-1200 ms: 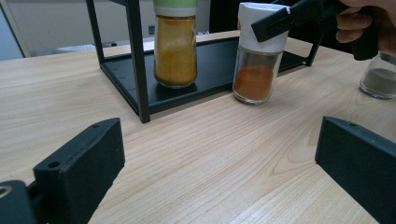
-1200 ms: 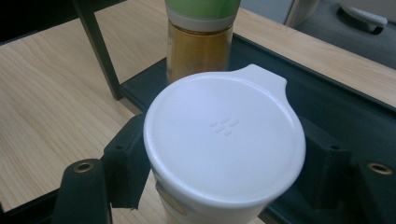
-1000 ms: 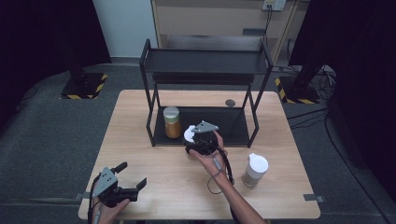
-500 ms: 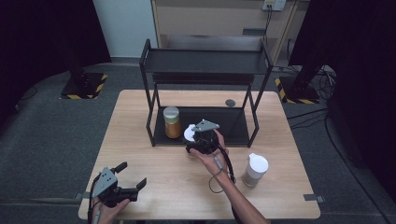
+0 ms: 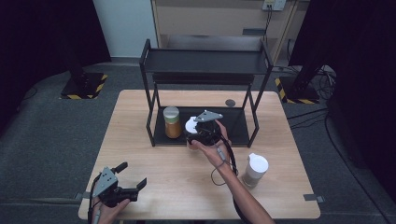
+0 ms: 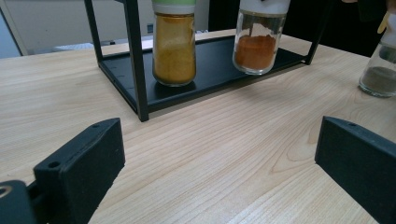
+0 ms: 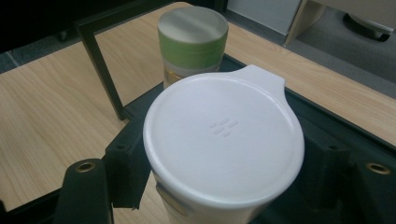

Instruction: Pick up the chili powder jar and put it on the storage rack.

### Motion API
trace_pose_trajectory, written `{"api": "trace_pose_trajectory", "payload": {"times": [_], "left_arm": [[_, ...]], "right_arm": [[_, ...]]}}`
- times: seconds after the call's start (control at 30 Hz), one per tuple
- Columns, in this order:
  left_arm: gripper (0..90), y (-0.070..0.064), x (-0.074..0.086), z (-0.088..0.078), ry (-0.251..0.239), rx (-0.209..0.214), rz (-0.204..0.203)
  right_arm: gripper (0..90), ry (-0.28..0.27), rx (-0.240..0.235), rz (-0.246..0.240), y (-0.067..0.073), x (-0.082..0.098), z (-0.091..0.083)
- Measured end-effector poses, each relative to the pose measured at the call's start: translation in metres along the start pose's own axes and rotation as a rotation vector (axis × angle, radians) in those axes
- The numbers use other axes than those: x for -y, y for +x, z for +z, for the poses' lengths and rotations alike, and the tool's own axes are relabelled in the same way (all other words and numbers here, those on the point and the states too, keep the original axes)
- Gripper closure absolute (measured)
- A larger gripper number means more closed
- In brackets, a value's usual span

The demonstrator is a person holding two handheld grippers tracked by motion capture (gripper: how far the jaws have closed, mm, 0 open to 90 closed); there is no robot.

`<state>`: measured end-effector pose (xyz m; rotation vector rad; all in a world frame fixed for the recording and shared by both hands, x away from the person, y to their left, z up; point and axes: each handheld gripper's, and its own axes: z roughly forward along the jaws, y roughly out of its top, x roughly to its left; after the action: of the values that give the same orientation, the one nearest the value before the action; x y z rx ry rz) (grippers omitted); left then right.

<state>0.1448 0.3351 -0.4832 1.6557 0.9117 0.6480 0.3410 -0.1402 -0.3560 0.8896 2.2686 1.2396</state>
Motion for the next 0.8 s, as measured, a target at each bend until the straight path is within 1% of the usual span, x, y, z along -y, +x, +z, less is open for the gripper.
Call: {"api": "trace_pose_trajectory", "payload": {"times": [0.1, 0.23, 0.3, 0.4, 0.8], "left_arm": [[0.2, 0.000, 0.000, 0.000, 0.001, -0.001, 0.000], [0.2, 0.000, 0.000, 0.000, -0.001, 0.000, -0.003], [0.2, 0.000, 0.000, 0.000, -0.001, 0.001, -0.003], [0.2, 0.001, 0.000, 0.000, -0.001, 0.002, -0.003], [0.2, 0.002, 0.001, 0.000, -0.003, 0.003, -0.008]], "right_arm": [[31.5, -0.005, 0.006, 0.017, -0.003, -0.003, 0.001], [31.5, -0.004, 0.021, 0.022, -0.007, -0.008, 0.004], [31.5, -0.004, 0.026, 0.034, -0.009, -0.011, 0.005], [31.5, -0.004, 0.042, 0.034, -0.010, -0.014, 0.008], [31.5, 0.016, 0.086, 0.080, -0.020, -0.020, 0.029]]}}
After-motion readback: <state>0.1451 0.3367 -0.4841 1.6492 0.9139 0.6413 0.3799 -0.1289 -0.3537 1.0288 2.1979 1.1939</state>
